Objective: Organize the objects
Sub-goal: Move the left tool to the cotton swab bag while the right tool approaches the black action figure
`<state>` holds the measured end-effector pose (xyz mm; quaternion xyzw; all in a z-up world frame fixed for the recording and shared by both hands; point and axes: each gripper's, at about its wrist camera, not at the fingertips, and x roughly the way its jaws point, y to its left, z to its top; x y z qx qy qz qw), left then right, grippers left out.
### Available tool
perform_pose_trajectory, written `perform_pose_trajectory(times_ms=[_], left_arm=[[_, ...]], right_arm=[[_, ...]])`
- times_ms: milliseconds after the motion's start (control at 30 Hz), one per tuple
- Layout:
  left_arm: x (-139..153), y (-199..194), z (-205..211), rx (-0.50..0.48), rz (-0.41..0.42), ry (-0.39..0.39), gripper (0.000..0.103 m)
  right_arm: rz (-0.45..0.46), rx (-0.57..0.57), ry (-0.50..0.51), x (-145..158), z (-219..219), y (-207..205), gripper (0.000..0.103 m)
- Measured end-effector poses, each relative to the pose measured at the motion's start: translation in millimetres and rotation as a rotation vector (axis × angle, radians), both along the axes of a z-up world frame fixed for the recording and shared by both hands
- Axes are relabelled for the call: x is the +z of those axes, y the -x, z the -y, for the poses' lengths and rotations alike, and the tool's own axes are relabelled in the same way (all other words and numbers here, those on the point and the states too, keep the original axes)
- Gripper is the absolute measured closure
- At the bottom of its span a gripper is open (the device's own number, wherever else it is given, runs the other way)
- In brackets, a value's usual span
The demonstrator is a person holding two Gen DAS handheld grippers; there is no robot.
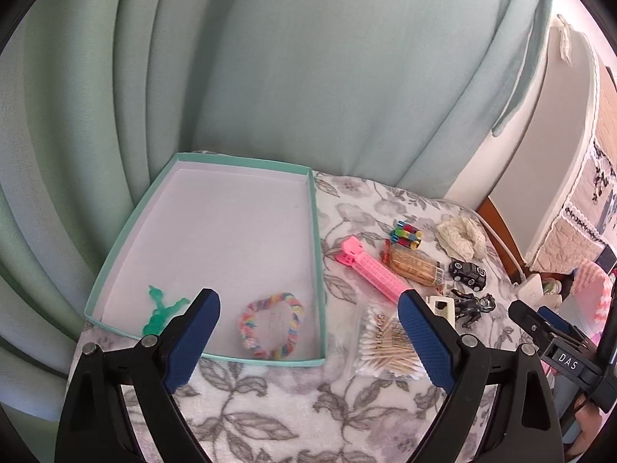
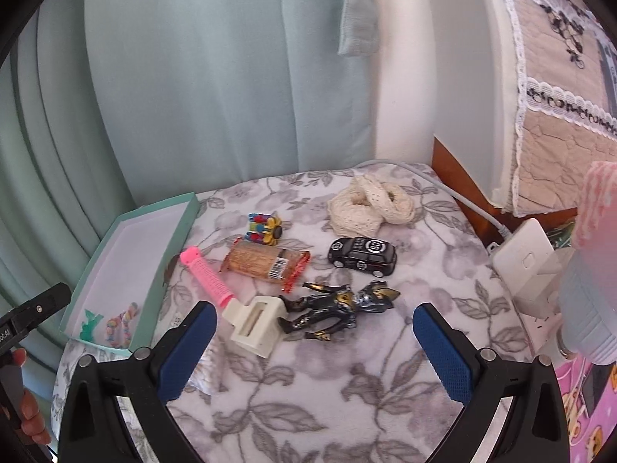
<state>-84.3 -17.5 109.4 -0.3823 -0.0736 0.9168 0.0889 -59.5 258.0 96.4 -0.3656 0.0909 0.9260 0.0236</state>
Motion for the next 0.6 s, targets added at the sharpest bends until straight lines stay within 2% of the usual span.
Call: perform_pose_trajectory(times_ms=[333,600], left_arm=[[-30,4,-58,-0.128,0.108,0.012,0.009],[-51,11,-89,-0.207,0.163,0.046,0.009]], right_arm=[[0.038,0.01,0.029,-19,-17,-3,0.0],[0.083,-0.007,0.05,-39,-26,8,0.001]])
